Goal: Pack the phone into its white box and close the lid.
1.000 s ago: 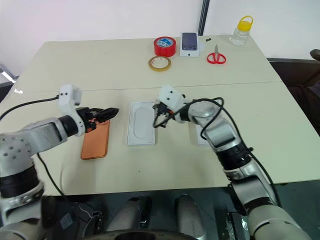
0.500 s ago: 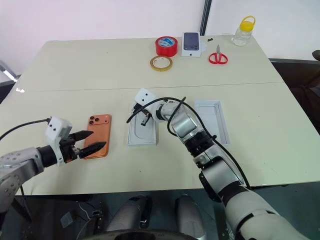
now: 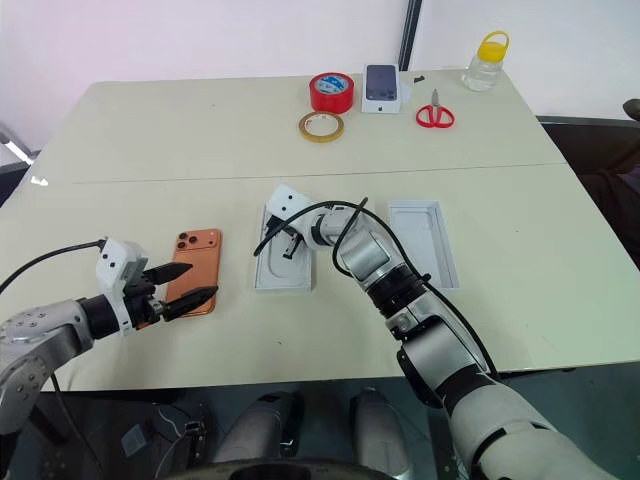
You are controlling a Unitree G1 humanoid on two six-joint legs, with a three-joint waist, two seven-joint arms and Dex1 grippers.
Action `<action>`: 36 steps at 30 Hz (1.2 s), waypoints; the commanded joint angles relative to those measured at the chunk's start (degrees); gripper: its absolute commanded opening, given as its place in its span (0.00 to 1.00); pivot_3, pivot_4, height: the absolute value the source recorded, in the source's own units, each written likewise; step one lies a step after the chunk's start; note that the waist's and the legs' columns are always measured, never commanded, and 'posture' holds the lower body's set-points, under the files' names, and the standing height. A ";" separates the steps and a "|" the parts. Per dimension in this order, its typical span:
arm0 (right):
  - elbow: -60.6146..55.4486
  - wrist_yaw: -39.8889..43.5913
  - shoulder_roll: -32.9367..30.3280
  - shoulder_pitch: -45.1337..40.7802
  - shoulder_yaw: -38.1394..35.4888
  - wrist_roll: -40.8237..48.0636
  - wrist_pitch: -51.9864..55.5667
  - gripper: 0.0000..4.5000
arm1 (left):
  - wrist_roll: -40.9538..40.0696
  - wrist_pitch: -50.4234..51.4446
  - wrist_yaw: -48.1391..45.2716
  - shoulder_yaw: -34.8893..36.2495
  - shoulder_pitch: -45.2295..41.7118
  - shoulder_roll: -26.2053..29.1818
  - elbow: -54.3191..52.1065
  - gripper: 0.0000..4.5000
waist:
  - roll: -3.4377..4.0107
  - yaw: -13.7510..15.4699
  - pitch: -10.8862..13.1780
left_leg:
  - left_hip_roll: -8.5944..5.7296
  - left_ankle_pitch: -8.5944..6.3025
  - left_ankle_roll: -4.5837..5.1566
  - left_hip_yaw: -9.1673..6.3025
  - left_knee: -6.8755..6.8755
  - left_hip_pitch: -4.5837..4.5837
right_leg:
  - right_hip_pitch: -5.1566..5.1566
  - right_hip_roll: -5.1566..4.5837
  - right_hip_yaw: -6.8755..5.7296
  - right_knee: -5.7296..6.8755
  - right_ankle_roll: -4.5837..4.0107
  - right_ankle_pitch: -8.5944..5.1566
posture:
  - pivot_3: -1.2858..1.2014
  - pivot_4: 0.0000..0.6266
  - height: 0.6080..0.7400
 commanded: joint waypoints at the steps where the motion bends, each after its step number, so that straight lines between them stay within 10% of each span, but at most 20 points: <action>1: -5.80 -0.41 -0.17 -1.08 -2.77 0.74 -2.72 0.01 | -2.27 2.97 4.40 4.12 -3.30 -1.60 1.75 0.92 | -0.01 0.02 0.00 | 0.00 0.00 0.00 0.00 0.00 0.00 | 0.00 0.00 0.00 0.00 0.00 0.00 | 0.52 0.24 1.00; 17: -15.27 6.71 6.11 0.11 10.43 -0.39 8.58 0.00 | -11.18 42.45 25.50 16.04 -20.34 -4.74 14.47 0.96 | -0.06 -1.20 -0.04 | 0.01 0.02 -0.03 -0.10 0.10 0.01 | -0.04 0.07 -0.04 0.17 0.01 0.00 | 0.52 0.24 1.00; 36: -8.07 11.81 8.22 -3.64 18.38 -5.24 5.82 0.00 | -17.66 50.91 27.46 15.34 -19.16 -17.88 8.11 0.96 | 0.10 -0.61 -0.25 | -0.08 0.03 -0.06 -0.15 0.10 0.15 | 0.02 -0.04 -0.11 0.06 0.02 0.00 | 0.52 0.24 1.00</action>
